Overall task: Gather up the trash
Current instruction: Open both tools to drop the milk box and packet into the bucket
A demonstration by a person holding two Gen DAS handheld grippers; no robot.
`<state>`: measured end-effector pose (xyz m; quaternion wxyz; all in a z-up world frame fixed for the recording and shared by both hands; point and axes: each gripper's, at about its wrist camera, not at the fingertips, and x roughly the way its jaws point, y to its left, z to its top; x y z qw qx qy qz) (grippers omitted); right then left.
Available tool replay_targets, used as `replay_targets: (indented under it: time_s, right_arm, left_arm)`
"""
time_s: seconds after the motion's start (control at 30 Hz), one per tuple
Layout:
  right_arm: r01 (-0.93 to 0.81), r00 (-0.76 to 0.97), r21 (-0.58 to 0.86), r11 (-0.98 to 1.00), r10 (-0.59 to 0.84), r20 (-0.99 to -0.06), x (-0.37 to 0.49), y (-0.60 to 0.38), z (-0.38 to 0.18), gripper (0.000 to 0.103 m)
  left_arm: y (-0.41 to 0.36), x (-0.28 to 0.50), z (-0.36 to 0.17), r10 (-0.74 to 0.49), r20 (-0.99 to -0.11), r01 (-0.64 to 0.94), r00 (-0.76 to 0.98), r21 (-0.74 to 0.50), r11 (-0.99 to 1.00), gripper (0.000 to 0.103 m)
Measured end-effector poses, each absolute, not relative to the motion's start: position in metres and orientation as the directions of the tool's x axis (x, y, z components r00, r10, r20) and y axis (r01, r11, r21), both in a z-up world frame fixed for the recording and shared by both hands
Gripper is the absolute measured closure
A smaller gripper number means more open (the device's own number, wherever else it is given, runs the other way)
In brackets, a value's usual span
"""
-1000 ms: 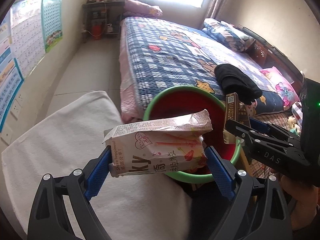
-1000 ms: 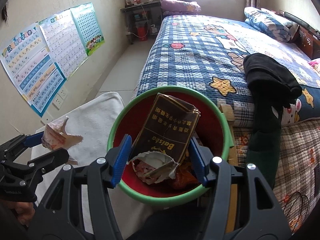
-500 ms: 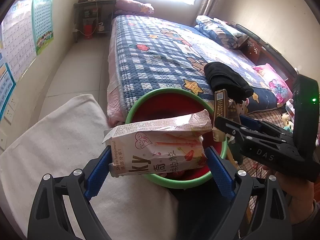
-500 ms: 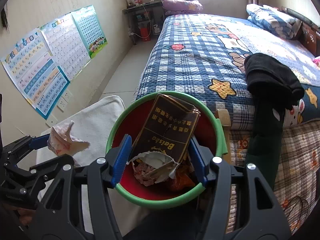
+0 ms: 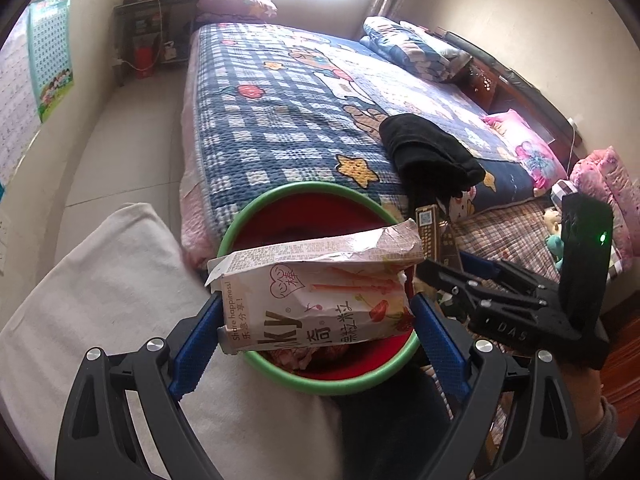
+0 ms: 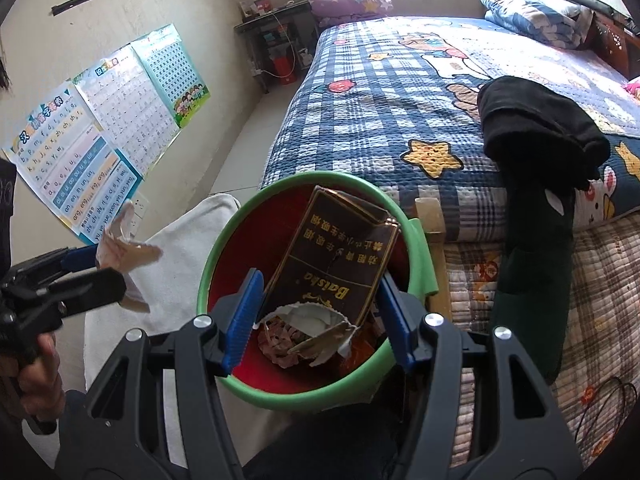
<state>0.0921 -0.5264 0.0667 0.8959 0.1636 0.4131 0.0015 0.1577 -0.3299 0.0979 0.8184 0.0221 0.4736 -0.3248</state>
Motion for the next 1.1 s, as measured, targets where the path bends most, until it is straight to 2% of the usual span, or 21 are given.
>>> replay_targets:
  time_s: [0.3, 0.63, 1.1]
  right_arm:
    - [0.102, 0.658, 0.336, 0.936, 0.190, -0.728, 0.116, -0.541, 0.060, 0.047]
    - [0.069, 0.639, 0.319, 0.945, 0.204, -0.742, 0.143, -0.544, 0.061, 0.047]
    - [0.055, 0.601, 0.270, 0.961, 0.184, -0.778, 0.162, -0.538, 0.065, 0.047]
  left_arm:
    - [-0.343, 0.184, 0.088, -0.532, -0.784, 0.553, 0.321, -0.302, 0.777, 0.016]
    - [-0.351, 0.185, 0.081, -0.507, -0.790, 0.608, 0.345, -0.224, 0.762, 0.016]
    - [-0.356, 0.185, 0.045, -0.493, -0.824, 0.620, 0.280, -0.237, 0.748, 0.015]
